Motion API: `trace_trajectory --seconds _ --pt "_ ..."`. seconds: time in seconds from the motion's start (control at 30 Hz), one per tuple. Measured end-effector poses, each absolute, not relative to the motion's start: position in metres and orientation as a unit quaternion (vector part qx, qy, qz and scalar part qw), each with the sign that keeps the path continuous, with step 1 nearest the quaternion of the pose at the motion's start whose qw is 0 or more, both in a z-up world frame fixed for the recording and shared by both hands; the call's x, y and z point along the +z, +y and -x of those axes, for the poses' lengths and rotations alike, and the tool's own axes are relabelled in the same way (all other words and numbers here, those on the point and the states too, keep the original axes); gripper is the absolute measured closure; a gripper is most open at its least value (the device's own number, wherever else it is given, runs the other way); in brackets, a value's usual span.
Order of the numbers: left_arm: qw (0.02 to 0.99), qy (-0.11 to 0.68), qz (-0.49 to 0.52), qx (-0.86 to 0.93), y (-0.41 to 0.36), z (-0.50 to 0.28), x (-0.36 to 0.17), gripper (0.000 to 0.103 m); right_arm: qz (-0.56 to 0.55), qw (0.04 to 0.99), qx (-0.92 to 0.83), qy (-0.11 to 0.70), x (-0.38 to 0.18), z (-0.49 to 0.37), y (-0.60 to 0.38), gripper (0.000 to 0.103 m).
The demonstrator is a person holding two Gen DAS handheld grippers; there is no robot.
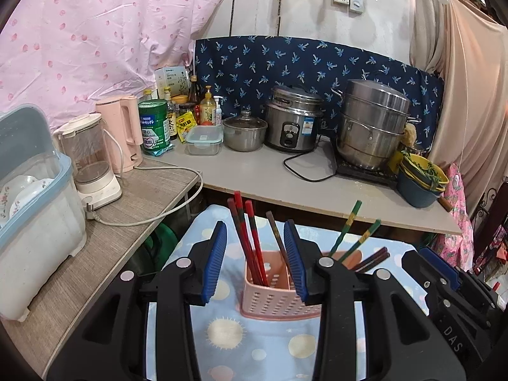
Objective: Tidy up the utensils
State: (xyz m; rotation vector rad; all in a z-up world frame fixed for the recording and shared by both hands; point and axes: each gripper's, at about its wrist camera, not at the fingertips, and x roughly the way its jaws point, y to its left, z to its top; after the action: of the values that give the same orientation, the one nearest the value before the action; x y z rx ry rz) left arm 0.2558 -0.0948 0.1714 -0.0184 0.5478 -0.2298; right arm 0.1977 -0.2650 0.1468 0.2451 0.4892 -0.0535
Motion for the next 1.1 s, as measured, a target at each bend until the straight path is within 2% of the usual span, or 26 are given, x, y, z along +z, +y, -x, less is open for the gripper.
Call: trace_trajectory --seconds 0.2,0.33,0.67,1.1 --pt "0.955 0.277 -0.006 -0.106 -0.095 -0.235 0.159 0.063 -0.115 0.959 -0.03 0.256 0.133 -0.177 -0.26 0.073" --pt "0.953 0.284 -0.011 -0.104 -0.093 -0.222 0.15 0.056 -0.111 0.957 -0.039 0.264 0.125 -0.163 -0.259 0.069" --pt "0.946 0.308 -0.025 -0.099 -0.088 -0.197 0.128 0.054 -0.102 0.954 -0.056 0.277 0.109 -0.136 -0.253 0.049" --pt "0.934 0.346 -0.028 -0.088 -0.077 -0.176 0.096 0.049 -0.078 0.945 -0.063 0.311 0.081 -0.117 -0.234 0.041"
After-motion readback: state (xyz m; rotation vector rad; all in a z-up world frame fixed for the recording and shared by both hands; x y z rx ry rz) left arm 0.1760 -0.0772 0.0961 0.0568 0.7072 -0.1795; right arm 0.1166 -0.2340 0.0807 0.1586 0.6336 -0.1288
